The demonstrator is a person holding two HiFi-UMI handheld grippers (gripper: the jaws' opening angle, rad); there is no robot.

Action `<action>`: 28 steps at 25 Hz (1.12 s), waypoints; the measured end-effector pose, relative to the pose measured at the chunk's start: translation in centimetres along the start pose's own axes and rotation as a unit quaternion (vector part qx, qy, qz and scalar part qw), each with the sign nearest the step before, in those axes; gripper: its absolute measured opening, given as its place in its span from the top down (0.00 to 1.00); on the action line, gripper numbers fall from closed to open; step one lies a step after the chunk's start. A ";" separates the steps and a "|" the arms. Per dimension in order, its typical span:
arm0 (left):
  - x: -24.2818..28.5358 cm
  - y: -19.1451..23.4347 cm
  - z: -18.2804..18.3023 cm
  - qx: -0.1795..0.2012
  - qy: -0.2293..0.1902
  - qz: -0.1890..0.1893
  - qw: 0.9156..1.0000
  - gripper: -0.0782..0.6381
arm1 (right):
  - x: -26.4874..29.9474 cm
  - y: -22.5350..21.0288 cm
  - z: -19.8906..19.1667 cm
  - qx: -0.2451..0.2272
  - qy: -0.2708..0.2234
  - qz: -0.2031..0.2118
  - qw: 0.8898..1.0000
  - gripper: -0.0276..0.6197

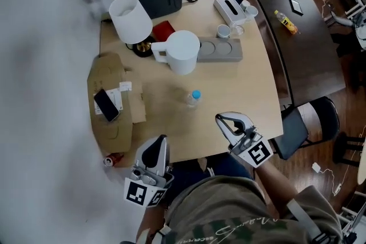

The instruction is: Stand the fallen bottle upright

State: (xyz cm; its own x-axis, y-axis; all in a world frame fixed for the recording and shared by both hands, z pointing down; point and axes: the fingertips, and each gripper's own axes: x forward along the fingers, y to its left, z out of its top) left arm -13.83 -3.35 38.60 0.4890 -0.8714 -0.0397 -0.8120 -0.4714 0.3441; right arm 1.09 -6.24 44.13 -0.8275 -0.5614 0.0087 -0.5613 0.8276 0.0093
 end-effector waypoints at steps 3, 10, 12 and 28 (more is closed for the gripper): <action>-0.9 -1.8 0.4 0.020 -0.006 -0.009 1.000 0.88 | -2.7 1.0 1.8 0.000 -0.001 -0.015 1.000 0.95; -2.7 -9.1 -0.6 0.054 -0.006 0.004 0.999 0.89 | -9.8 2.0 1.8 0.013 0.011 -0.012 1.000 0.95; -2.9 -12.0 -1.5 0.071 0.004 0.010 0.997 0.89 | -12.0 1.4 1.2 0.031 0.011 -0.022 0.999 0.95; -8.3 -17.7 -2.6 0.096 0.025 0.025 0.995 0.89 | -18.3 4.4 5.4 0.004 0.023 -0.088 0.996 0.95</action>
State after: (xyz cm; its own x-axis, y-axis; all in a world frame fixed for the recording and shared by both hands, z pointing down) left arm -2.65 12.61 35.28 0.4575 -0.8890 0.0221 -0.8795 -0.4486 0.1590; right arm 13.72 7.69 38.59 -0.7148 -0.6973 0.0537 -0.6980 0.7161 0.0073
